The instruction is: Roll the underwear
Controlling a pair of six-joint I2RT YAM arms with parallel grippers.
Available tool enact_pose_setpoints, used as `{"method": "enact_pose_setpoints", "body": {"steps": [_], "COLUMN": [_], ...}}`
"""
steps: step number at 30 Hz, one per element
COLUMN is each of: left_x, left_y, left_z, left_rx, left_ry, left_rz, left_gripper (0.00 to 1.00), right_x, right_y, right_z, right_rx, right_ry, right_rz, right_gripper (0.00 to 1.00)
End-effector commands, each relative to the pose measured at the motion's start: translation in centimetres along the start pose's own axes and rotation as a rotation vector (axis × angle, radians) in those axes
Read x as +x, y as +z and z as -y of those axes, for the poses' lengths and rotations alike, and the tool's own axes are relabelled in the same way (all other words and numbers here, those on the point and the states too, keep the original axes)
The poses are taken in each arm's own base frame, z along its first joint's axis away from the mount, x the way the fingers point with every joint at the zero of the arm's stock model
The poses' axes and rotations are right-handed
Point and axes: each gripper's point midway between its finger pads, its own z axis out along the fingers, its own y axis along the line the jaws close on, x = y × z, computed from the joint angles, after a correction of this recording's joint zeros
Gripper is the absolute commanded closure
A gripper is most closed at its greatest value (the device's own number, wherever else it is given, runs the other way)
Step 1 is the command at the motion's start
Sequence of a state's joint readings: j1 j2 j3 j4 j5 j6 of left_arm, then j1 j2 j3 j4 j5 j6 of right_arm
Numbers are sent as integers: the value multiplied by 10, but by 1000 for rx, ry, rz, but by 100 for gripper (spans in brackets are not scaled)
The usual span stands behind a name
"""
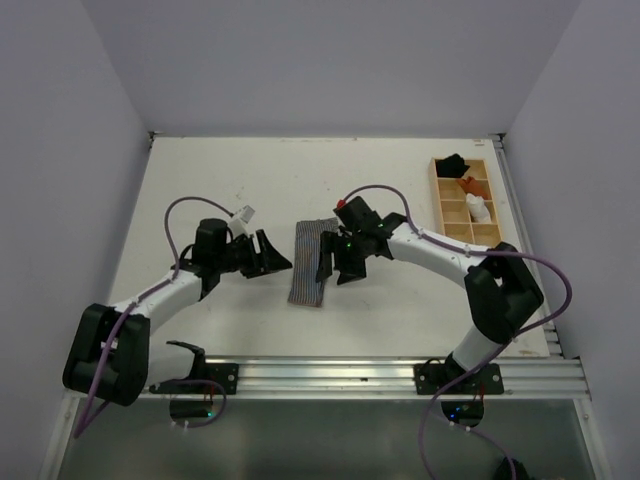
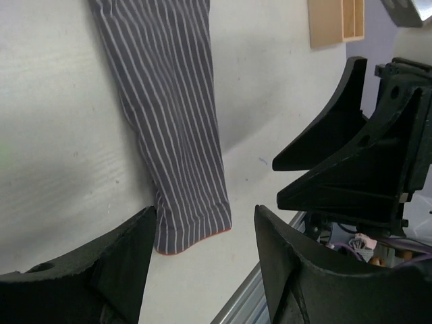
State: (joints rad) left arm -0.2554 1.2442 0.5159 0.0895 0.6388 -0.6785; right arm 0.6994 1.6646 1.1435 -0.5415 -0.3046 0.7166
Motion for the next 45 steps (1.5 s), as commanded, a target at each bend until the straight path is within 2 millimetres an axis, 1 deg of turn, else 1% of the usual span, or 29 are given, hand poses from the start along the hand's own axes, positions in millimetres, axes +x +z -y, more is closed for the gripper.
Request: {"method": "enact_pose_setpoints", "body": {"steps": [1,5,7,8,9,11,13,17,20,22,28,30,31,32,33,34,35,37,38,40,43,45], "left_x": [24,45,48,57,60,64,65,66,71,73,75,80,79,85,87,87,90,91,92,92,94,90], "left_y": [-3,-4,-3,-3,-2,0,1,2,3,2,2,1,2,1,2,2,3,4,5,6,8,11], "left_z": [-4,-14,-16,-19,-21,-24,-25,-28,-32,-34,-31,-28,-25,-25,-26,-25,-27,-28,-29,-31,-34,-32], "left_rx": [60,59,68,75,77,78,76,66,60,56,74,100,122,135,137,142,142,135,133,125,124,133], "left_ry": [8,-3,-2,-26,-39,-52,-47,-46,-53,-55,-57,-76,-88,-110,-123,-134,-148,-156,-158,-164,-180,-189], "left_rz": [-34,-75,-72,-91,-104,-118,-123,-130,-144,-152,-161,-174,-166,-189,-195,-200,-211,-221,-227,-230,-238,-236], "left_gripper": [37,37,38,38,38,39,39,39,39,39,39,39,40,40,40,40,39,38,38,36,33,32], "right_x": [-4,0,3,5,9,14,14,23,31,33,40,44,46,50,49,49,51,50,52,51,53,51], "right_y": [4,18,24,30,33,41,44,53,59,62,69,71,70,70,69,69,70,69,69,66,61,54], "right_z": [5,10,6,6,3,1,-3,1,-3,-4,-11,-4,-2,1,3,3,5,4,4,-2,-6,-10], "right_rx": [47,40,36,40,37,26,4,22,20,27,11,20,23,31,32,31,34,23,14,-8,-25,-42], "right_ry": [17,51,63,56,52,56,60,79,90,99,126,139,136,131,130,126,122,118,116,108,81,64], "right_rz": [47,43,39,37,30,19,31,23,25,32,43,43,43,34,37,39,37,43,42,39,25,31], "right_gripper": [36,36,37,37,37,37,38,38,39,40,44,51,54,60,64,67,74,80,85,92,97,100]}}
